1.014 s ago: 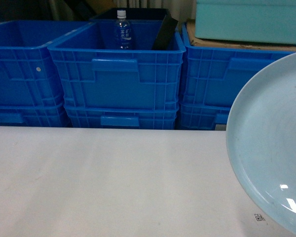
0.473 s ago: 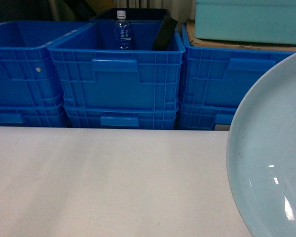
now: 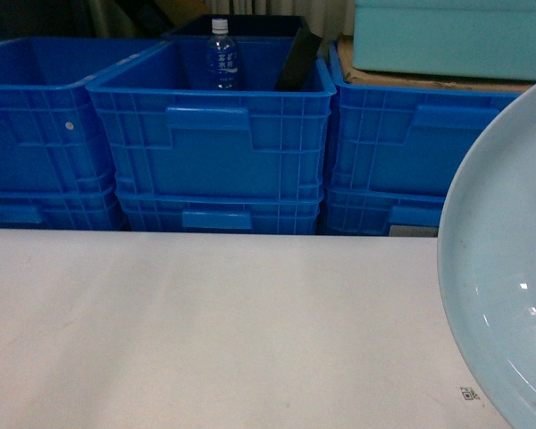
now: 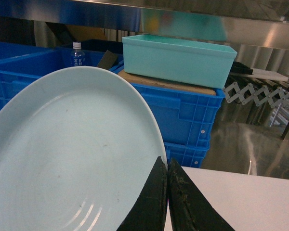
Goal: Place blue tray on left shelf second layer neatly
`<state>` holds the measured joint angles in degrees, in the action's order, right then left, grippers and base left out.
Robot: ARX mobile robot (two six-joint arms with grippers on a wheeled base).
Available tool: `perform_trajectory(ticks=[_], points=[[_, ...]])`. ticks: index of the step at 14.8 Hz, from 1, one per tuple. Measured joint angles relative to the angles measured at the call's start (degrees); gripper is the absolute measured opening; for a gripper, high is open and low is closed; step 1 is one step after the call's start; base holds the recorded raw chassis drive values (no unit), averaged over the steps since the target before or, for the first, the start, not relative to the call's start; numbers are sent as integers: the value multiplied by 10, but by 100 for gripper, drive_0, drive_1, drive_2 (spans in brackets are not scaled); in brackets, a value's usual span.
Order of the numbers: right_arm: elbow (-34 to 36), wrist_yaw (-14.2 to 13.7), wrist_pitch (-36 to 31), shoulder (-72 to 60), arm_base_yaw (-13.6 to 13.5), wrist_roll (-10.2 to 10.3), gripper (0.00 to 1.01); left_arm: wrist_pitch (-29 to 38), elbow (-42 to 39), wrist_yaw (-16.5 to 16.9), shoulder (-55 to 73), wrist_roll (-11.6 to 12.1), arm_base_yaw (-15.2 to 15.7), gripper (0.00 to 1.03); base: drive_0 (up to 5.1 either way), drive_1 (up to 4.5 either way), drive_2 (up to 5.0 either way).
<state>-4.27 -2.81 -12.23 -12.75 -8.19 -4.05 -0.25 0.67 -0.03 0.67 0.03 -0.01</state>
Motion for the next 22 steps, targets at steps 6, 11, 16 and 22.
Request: perform_trajectory(ticks=[6,11,16,22], points=[[0,0,0,0,0,0,2,0,0,-1,0,0,0,98,-63,-63,-63],[0,0,0,0,0,0,2,0,0,0,0,0,0,98,-170,-170,-170],[0,0,0,0,0,0,2,0,0,0,0,0,0,98,-163,-163,-163],[0,0,0,0,0,0,2,0,0,0,0,0,0,98,-160,-160,-160]])
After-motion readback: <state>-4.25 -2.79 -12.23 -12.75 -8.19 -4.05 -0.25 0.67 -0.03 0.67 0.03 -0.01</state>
